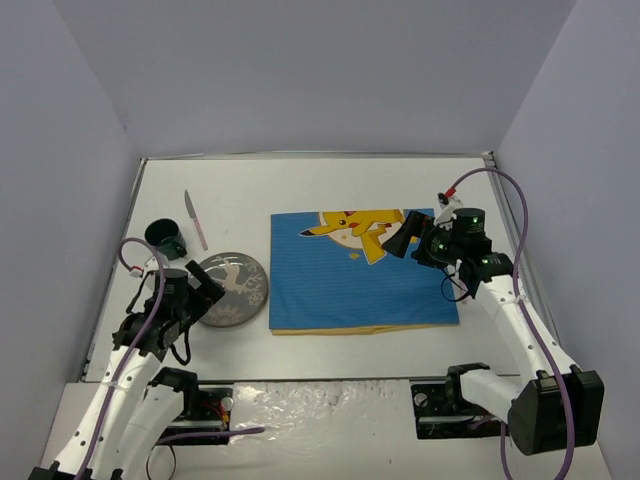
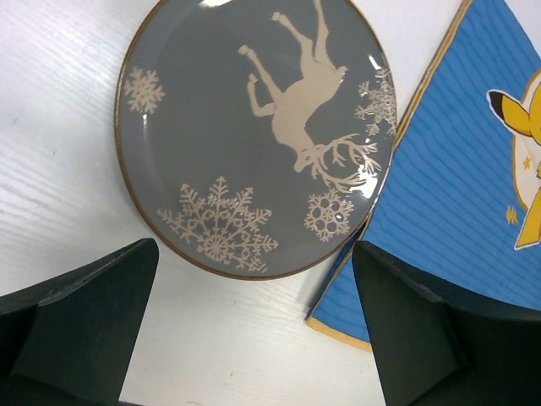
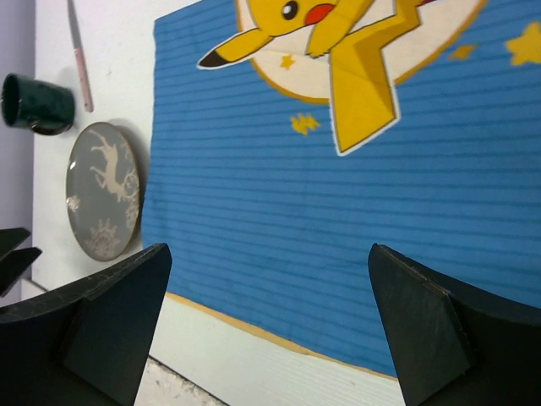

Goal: Set the dinner table for one person

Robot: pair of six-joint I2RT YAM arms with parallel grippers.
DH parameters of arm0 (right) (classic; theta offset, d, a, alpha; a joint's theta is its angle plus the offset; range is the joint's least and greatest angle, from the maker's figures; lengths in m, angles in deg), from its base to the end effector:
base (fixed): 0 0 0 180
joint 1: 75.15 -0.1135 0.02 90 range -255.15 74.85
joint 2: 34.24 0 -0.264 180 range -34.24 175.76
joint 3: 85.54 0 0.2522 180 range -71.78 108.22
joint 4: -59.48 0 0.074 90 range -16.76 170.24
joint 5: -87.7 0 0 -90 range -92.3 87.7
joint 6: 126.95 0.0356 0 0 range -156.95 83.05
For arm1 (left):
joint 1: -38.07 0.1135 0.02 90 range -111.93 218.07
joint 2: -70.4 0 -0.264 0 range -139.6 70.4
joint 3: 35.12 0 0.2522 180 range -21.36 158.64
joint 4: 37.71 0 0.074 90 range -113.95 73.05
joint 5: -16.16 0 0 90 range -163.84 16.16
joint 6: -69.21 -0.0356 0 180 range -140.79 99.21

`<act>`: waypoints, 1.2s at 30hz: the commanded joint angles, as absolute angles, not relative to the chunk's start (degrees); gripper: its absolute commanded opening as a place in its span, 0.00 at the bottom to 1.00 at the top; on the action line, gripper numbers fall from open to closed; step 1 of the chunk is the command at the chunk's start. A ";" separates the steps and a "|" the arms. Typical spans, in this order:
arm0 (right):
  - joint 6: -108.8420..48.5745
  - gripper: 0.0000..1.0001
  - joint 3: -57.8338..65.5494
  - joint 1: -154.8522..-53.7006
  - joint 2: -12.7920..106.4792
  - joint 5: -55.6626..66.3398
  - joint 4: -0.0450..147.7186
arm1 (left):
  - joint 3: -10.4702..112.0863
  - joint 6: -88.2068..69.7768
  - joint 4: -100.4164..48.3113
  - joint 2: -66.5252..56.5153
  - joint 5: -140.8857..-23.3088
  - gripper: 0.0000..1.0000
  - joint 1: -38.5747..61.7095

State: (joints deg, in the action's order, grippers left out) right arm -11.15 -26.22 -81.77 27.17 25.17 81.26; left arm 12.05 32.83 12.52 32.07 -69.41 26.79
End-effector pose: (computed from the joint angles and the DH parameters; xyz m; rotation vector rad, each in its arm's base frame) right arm 0.2387 0.0442 0.2934 0.0195 2.0350 0.8370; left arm 0.1420 -0.0255 0.2436 -0.8835 2.1682 -0.4909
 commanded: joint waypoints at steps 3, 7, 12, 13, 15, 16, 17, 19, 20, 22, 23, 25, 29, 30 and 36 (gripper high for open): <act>-9.74 0.99 -25.44 -83.95 29.43 33.38 74.56 | 8.81 40.86 15.76 35.40 -64.87 0.97 28.85; -9.27 0.99 -25.37 -84.48 29.39 35.59 73.94 | 4.57 42.71 12.44 35.24 -65.70 0.96 30.45; -9.44 0.99 -25.71 -85.15 29.05 36.87 73.86 | -1.42 44.67 6.57 34.56 -69.72 0.88 33.01; -9.36 0.99 -25.96 -85.33 29.04 37.05 73.86 | -1.97 44.76 5.28 34.31 -70.26 0.87 33.37; -9.48 0.99 -26.20 -85.52 28.82 37.25 73.81 | -3.48 44.95 3.55 34.06 -71.25 0.84 34.29; -9.53 0.99 -26.27 -85.73 28.68 37.33 73.77 | -4.16 44.98 2.30 34.12 -71.71 0.81 34.60; -9.53 0.99 -26.43 -85.94 28.57 37.34 73.77 | -4.95 45.19 1.40 34.22 -72.24 0.79 34.97; -9.44 0.99 -26.68 -86.38 28.60 37.42 73.77 | -6.62 45.80 -0.67 34.53 -73.27 0.76 35.84; -9.47 0.99 -26.69 -86.57 28.64 37.42 73.80 | -7.34 46.10 -1.68 34.61 -73.51 0.74 36.32; -9.53 0.99 -26.69 -86.87 28.73 37.42 73.86 | -8.73 46.56 -3.64 34.72 -74.67 0.71 37.23; -9.53 0.99 -26.69 -86.96 28.80 37.42 73.65 | -9.29 46.64 -4.43 34.68 -75.76 0.70 37.57; -9.52 0.99 -26.68 -87.20 28.98 37.45 72.09 | -9.87 46.80 -5.32 34.32 -75.91 0.66 37.80; -9.44 0.99 -26.60 -87.48 29.42 37.69 71.72 | -11.21 47.23 -8.17 33.24 -76.50 0.57 37.80; -9.44 0.99 -26.57 -87.54 29.48 37.69 71.66 | -11.51 47.41 -8.61 32.88 -76.56 0.56 37.80; -9.44 0.99 -26.76 -87.70 29.91 37.69 71.32 | -13.08 48.51 -10.94 32.48 -76.56 0.34 37.80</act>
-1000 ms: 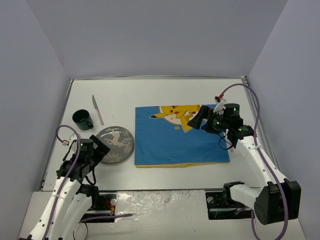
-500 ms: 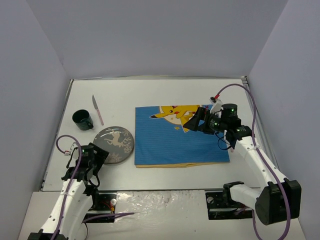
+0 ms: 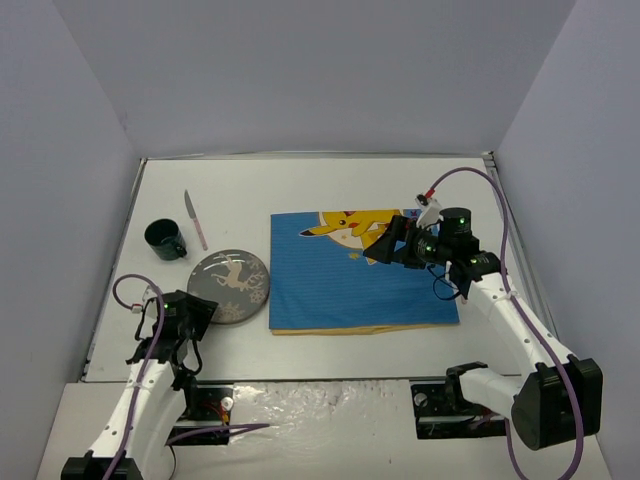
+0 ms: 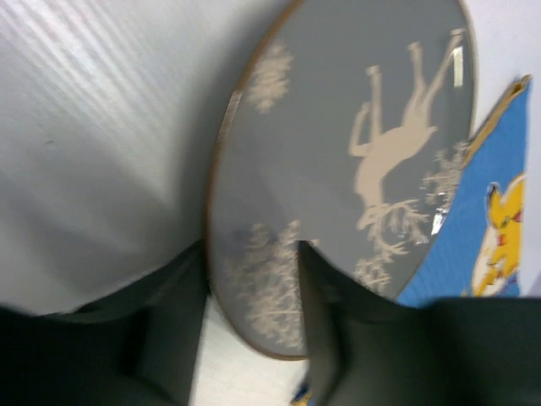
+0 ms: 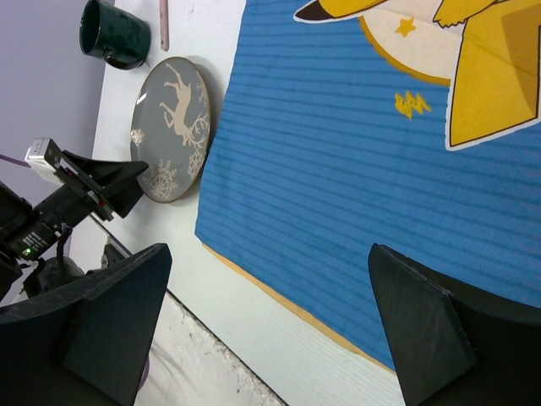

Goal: Set the dinner table for one person

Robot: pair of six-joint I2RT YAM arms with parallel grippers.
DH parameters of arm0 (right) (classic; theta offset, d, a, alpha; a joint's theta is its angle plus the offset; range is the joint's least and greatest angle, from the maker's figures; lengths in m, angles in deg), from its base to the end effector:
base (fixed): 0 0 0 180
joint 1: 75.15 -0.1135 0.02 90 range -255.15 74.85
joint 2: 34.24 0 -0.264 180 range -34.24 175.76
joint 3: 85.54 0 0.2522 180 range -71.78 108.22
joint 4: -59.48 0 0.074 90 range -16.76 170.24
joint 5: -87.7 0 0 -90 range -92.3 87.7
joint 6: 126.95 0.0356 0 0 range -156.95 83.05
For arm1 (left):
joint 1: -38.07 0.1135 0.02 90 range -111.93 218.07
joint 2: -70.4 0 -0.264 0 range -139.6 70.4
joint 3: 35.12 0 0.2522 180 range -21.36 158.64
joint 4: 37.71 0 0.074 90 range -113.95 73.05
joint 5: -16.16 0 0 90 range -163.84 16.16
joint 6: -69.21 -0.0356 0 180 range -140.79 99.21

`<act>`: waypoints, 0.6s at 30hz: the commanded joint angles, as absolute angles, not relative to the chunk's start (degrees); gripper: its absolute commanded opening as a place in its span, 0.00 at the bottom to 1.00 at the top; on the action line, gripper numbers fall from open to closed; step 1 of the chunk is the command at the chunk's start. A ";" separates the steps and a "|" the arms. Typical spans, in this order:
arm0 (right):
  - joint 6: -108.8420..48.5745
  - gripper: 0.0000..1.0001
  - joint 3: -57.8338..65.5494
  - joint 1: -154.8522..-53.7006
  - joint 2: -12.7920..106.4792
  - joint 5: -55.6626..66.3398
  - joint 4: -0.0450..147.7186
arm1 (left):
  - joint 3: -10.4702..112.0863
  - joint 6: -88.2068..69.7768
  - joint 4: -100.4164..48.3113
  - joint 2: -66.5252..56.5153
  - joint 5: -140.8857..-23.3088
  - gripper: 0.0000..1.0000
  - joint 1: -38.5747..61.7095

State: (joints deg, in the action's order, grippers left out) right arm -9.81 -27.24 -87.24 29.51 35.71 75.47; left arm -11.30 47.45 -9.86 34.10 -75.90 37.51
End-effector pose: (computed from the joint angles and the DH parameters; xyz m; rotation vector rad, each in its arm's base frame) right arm 0.2392 0.0736 0.2890 -0.2001 2.0096 1.0878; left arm 0.1370 -0.0026 0.1444 -1.3006 1.9752 -0.6534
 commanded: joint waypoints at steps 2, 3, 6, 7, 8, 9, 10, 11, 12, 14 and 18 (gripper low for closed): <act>-9.46 0.99 -26.90 -87.74 29.92 37.67 71.22 | -13.34 49.03 -10.67 33.43 -76.47 0.25 37.80; -9.50 0.99 -26.98 -87.78 29.92 37.63 71.22 | -13.30 49.11 -10.31 34.18 -76.47 0.20 37.80; -9.61 0.99 -27.18 -87.86 29.75 37.55 71.17 | -12.60 48.99 -8.08 37.32 -75.81 0.05 37.80; -9.59 0.99 -27.24 -87.89 29.70 37.51 71.13 | -12.36 49.02 -7.53 38.79 -75.77 0.02 37.80; -9.54 0.99 -27.29 -87.89 29.61 37.51 71.13 | -12.13 49.06 -7.07 39.98 -75.77 0.00 37.80; -9.53 0.99 -27.25 -87.89 29.57 37.57 71.19 | -11.56 49.13 -6.37 41.12 -75.82 0.00 37.80; -9.53 0.99 -27.17 -87.89 29.47 37.60 71.22 | -10.96 49.27 -5.72 42.32 -75.86 0.00 37.80; -9.50 0.99 -27.07 -87.89 29.31 37.63 71.22 | -10.37 49.34 -5.22 44.18 -75.80 0.00 37.80; -9.45 0.99 -26.97 -87.89 29.17 37.68 71.22 | -9.73 49.34 -4.73 46.49 -75.70 0.00 37.80; -9.37 0.99 -26.95 -87.89 28.98 37.76 71.29 | -8.58 49.43 -3.82 49.55 -75.44 0.00 37.80; -9.12 0.99 -27.04 -87.98 28.38 38.18 71.31 | -6.18 50.38 -3.95 55.05 -75.03 0.00 37.80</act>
State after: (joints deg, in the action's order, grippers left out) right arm -9.79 -27.33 -87.61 29.52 35.80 74.69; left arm -12.13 50.32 -3.08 51.74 -76.10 37.79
